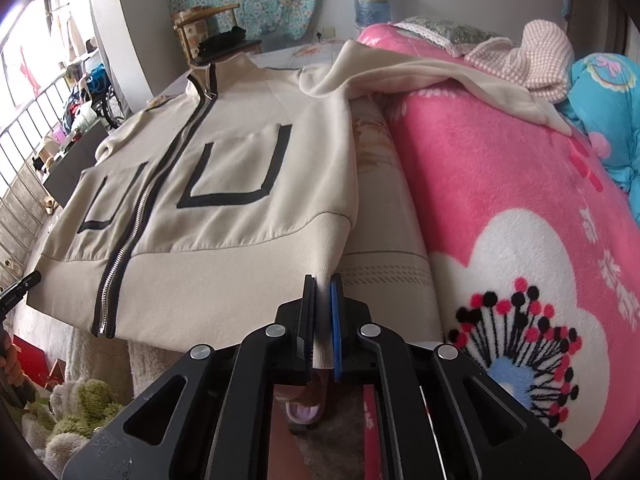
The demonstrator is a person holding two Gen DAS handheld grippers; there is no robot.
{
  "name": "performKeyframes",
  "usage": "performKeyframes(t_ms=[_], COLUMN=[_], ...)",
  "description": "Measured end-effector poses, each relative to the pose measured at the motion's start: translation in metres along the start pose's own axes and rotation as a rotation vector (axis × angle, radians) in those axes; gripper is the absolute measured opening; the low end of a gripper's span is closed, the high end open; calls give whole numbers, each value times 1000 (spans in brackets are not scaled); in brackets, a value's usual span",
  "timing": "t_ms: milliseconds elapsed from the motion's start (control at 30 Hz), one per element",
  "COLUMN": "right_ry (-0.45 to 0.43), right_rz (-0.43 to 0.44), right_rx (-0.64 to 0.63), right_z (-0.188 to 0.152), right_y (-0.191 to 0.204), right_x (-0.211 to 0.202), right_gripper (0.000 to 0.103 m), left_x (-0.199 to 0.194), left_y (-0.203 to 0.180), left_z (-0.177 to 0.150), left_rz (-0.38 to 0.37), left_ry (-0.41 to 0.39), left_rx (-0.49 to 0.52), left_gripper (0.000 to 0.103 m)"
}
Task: Fold large clothes
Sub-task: 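Close the left tool on the sleeve edge of the beige jacket, then lift the sleeve up off the bed with the left tool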
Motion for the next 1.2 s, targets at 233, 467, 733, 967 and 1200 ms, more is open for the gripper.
performKeyframes(t_ms=[233, 467, 733, 967, 1200], right_ry=[-55, -88, -40, 71, 190], right_rz=[-71, 96, 272, 257, 204], right_rx=[-36, -141, -355, -454, -433], right_z=[13, 63, 122, 133, 130], right_y=[-6, 60, 197, 267, 277], right_x=[-25, -23, 21, 90, 140], right_gripper=[64, 86, 90, 90, 90], left_x=[-16, -15, 54, 191, 291], left_y=[30, 82, 164, 208, 208], left_z=[7, 52, 124, 116, 97], left_rz=[-70, -90, -338, -647, -799], left_ry=[-44, -94, -19, 296, 537], left_rx=[-88, -241, -578, -1021, -1271], left_gripper=[35, 58, 71, 71, 73])
Point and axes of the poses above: each gripper's, at about its wrist camera, not at the fingertips, and x roughly the way its jaws point, y to its left, z to its top, the point moved 6 cm from there along x, roughly the way its jaws point, and after that the axes turned 2 degrees about y, right-handed, at the moved point
